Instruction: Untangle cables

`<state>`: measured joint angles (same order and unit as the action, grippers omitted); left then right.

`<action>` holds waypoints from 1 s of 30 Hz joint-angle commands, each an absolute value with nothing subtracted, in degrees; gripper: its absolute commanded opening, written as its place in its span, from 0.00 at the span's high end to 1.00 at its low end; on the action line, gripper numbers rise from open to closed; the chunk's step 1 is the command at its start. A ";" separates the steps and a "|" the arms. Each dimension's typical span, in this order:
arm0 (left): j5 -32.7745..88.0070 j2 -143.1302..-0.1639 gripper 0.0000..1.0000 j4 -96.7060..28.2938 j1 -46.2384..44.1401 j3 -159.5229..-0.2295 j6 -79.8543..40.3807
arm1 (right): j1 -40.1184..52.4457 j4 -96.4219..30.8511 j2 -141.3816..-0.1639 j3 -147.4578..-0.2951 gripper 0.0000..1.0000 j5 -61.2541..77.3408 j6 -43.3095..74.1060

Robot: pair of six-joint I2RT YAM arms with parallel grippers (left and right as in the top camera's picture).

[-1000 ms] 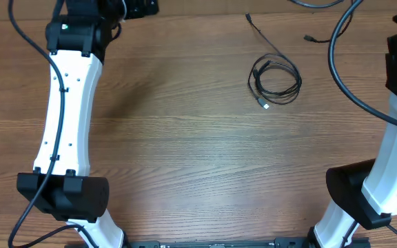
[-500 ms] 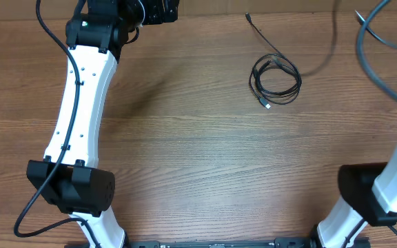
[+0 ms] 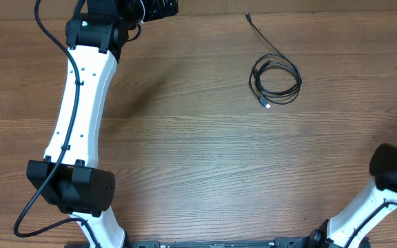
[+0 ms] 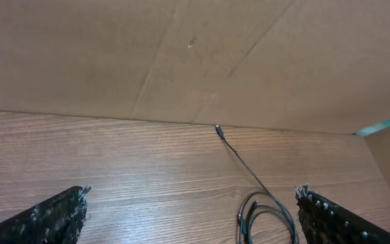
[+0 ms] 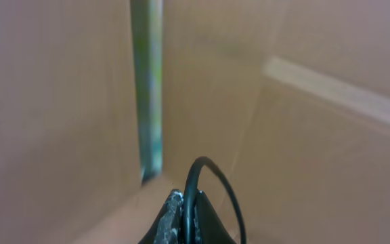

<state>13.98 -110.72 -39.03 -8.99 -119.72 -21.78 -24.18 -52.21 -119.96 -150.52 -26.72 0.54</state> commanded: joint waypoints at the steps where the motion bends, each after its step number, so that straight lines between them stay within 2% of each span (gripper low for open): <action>1: 14.61 -111.18 0.00 -38.96 -9.04 -121.01 -23.51 | -27.24 -51.99 -124.11 -147.02 0.96 -12.03 5.82; 5: 14.46 -111.18 0.00 -38.92 -9.04 -121.01 -24.51 | -28.32 -52.31 -130.47 -143.94 0.96 -4.10 6.24; 13: 14.44 -111.18 0.00 -38.94 -9.04 -121.01 -24.49 | -27.38 -55.94 -142.65 -143.61 0.95 -3.57 7.55; 14: 14.44 -111.18 0.00 -38.92 -9.04 -121.01 -24.49 | -27.38 -56.34 -142.85 -143.61 0.85 -3.51 8.03; 15: 14.39 -111.18 0.00 -38.92 -9.04 -121.01 -24.47 | -27.38 -56.47 -142.85 -143.65 0.66 -3.53 8.45; 16: 14.15 -111.18 0.00 -38.92 -9.04 -121.01 -24.47 | -27.38 -56.88 -142.52 -144.09 0.30 -3.51 9.06; 17: 13.61 -111.18 0.00 -38.94 -9.04 -121.01 -24.47 | -27.38 -57.43 -142.10 -144.84 0.00 -3.51 9.21; 25: 9.37 -111.18 0.00 -38.92 -9.02 -121.01 -24.45 | -25.93 -62.30 -133.69 -156.11 0.00 -2.11 9.19; 30: 6.76 -111.18 0.00 -38.92 -9.02 -121.01 -24.40 | -21.87 -64.01 -126.50 -162.76 0.00 6.55 9.21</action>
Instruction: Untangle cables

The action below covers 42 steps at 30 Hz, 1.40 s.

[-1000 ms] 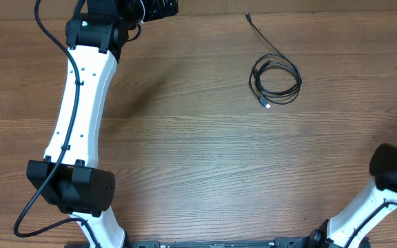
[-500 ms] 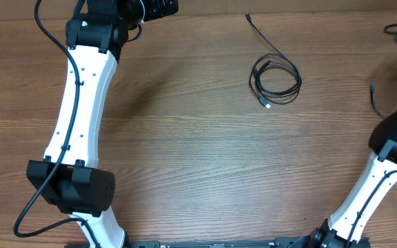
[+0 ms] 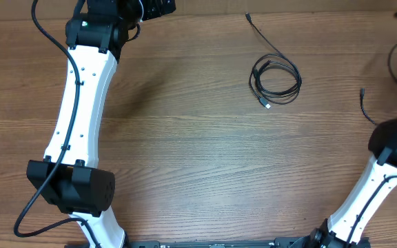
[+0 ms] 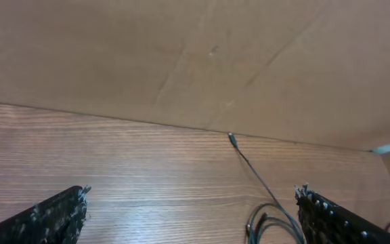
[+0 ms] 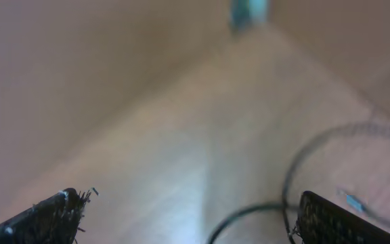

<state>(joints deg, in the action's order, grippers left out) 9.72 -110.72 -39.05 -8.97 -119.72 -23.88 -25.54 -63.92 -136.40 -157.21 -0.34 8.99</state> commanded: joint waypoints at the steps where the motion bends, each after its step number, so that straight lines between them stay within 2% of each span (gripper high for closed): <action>1: 6.48 -111.18 0.00 -38.87 -9.02 -121.01 -24.38 | -20.78 -64.20 -125.34 -162.95 0.00 8.29 9.23; 7: 3.79 -111.18 0.00 -38.81 -8.97 -121.01 -24.23 | -10.33 -74.02 -123.52 -162.39 0.00 9.96 15.70; 11: 2.02 -111.18 0.00 -38.72 -8.93 -121.01 -24.21 | -4.71 -79.94 -125.34 -155.48 0.00 1.34 22.31; 24: 1.26 -111.18 0.00 -38.96 -8.93 -121.01 -19.38 | -3.81 -76.55 -130.02 -124.90 0.00 7.03 44.10; 28: 1.04 -111.18 0.00 -39.16 -8.91 -121.01 -18.81 | -3.79 -74.11 -130.02 -117.40 0.00 12.80 47.22; 36: 1.02 -111.18 0.00 -39.22 -8.91 -121.01 -16.71 | -3.75 -73.52 -130.04 -110.43 0.00 12.10 52.60; 37: 0.99 -111.18 0.01 -39.27 -8.91 -121.01 -16.69 | -3.75 -73.36 -130.04 -109.95 0.02 12.10 52.82; 41: 0.99 -111.18 0.00 -39.59 -8.91 -121.01 -16.67 | -3.46 -72.38 -130.04 -109.16 0.26 12.75 53.84; 42: 0.99 -111.18 0.00 -39.64 -8.84 -121.01 -16.69 | -3.27 -72.05 -130.04 -109.03 0.29 13.23 54.04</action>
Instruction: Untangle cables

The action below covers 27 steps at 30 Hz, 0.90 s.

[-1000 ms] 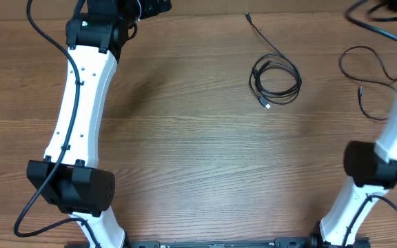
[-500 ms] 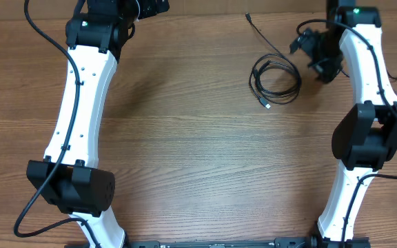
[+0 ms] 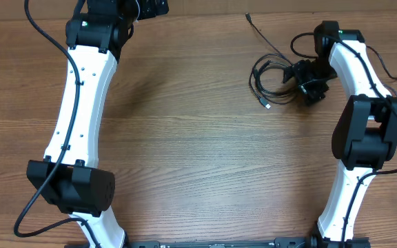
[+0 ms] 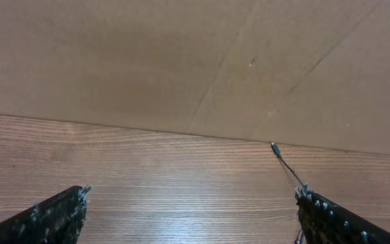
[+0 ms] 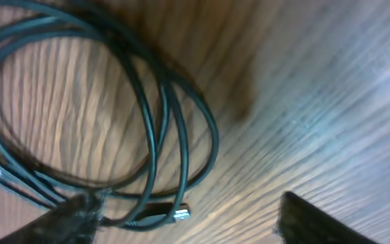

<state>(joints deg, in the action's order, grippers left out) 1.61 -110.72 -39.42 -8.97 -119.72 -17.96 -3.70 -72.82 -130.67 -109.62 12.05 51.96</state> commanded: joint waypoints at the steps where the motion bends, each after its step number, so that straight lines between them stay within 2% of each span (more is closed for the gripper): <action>1: 1.02 -111.18 0.00 -39.77 -8.75 -121.01 -16.69 | -2.96 -71.53 -130.06 -108.95 0.30 13.67 54.04; 6: 0.97 -111.18 0.00 -40.71 -8.47 -121.01 -16.64 | -0.78 -69.52 -130.06 -108.68 0.36 13.76 55.55; 27: 0.82 -111.18 0.00 -43.90 -6.98 -121.01 -16.21 | 2.52 -70.98 -132.16 -107.44 0.35 6.39 59.53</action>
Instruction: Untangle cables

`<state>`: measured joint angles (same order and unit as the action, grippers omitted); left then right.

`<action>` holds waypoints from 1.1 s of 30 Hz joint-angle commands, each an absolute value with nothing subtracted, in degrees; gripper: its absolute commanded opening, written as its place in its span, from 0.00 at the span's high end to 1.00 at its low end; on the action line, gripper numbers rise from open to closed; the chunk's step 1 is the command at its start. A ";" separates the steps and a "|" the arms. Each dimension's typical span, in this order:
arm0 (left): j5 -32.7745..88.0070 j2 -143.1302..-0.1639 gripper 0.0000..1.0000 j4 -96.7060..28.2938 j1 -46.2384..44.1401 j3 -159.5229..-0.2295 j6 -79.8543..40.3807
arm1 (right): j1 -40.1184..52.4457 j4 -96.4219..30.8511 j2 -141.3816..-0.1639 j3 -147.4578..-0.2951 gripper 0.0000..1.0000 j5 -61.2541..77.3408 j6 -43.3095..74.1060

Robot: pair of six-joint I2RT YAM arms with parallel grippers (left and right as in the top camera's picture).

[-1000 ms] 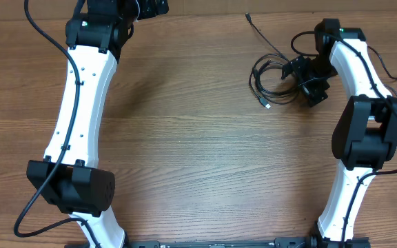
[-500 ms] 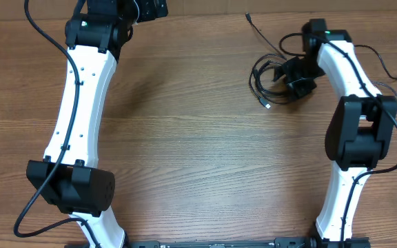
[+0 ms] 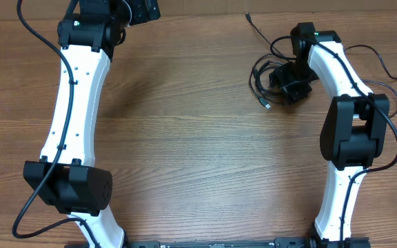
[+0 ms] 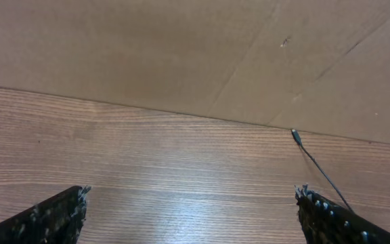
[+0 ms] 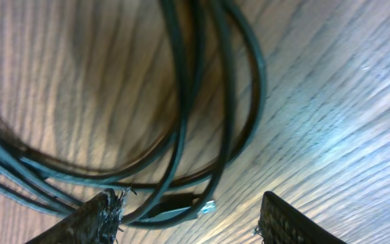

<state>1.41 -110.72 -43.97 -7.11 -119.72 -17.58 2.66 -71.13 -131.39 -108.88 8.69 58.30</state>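
A coiled black cable [image 3: 262,77] lies at the far right of the wooden table [image 3: 198,151], its straight tail [image 3: 253,26] running to the back edge. My right gripper [image 3: 286,84] is open over the coil's right side. In the right wrist view the loops [image 5: 181,102] fill the frame, and a connector tip [image 5: 205,205] lies between the spread fingers [image 5: 103,218] of that gripper [image 5: 191,220]. My left gripper [image 4: 191,224] is open and empty at the back left, and the tail's plug [image 4: 295,136] shows ahead of it.
A second thin black cable [image 3: 390,71] trails across the table towards the right edge. A cardboard wall [image 4: 181,47] stands along the back of the table. The left arm [image 3: 74,103] reaches along the left side.
My right gripper, still open, has shifted a little left onto the coil; the loops show larger and closer in its wrist view. The left wrist has swung slightly left, so the tail's plug sits further right.
At first my right gripper was shut on a black cable off the right edge. Then it was open, with that cable lying at the table's right. Later it stood open beside the coil, and now hangs close over it. The left gripper stayed open at the back.
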 commanded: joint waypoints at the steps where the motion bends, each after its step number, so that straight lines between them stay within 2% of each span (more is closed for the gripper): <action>1: 0.80 -111.18 0.00 -43.90 -6.98 -121.01 -16.19 | 2.52 -70.87 -132.16 -107.04 0.35 6.17 60.29; 3: 0.80 -111.18 0.01 -43.88 -6.98 -121.01 -15.49 | 2.52 -70.02 -132.20 -106.67 0.36 5.96 60.25; 4: 0.78 -111.18 0.01 -43.90 -6.98 -121.01 -15.18 | 2.52 -69.36 -132.20 -106.50 0.41 6.02 60.25; 6: 0.62 -111.18 0.00 -43.88 -6.98 -121.01 -15.18 | 2.52 -68.55 -132.20 -106.43 0.66 6.04 60.25; 9: 0.60 -111.18 0.01 -43.86 -6.98 -121.01 -15.18 | 2.52 -68.60 -132.20 -106.43 0.93 6.02 60.20; 10: 0.62 -111.18 0.00 -43.86 -6.98 -121.01 -15.18 | 2.52 -68.60 -132.20 -106.43 0.96 6.02 60.14; 16: 0.62 -111.18 0.00 -42.78 -6.98 -121.01 -15.18 | 2.52 -69.36 -132.14 -106.76 0.96 6.04 59.55; 22: 0.62 -111.18 0.00 -41.28 -6.98 -121.01 -15.20 | 2.42 -77.14 -131.39 -115.81 0.96 1.54 52.90; 30: 0.93 -111.22 0.00 -40.18 -6.98 -121.01 -15.22 | 2.61 -80.51 -126.98 -138.87 0.96 -2.72 39.18; 33: 2.04 -111.22 0.00 -40.34 -6.98 -121.01 -15.25 | 2.61 -80.38 -124.79 -152.20 0.96 -2.70 33.06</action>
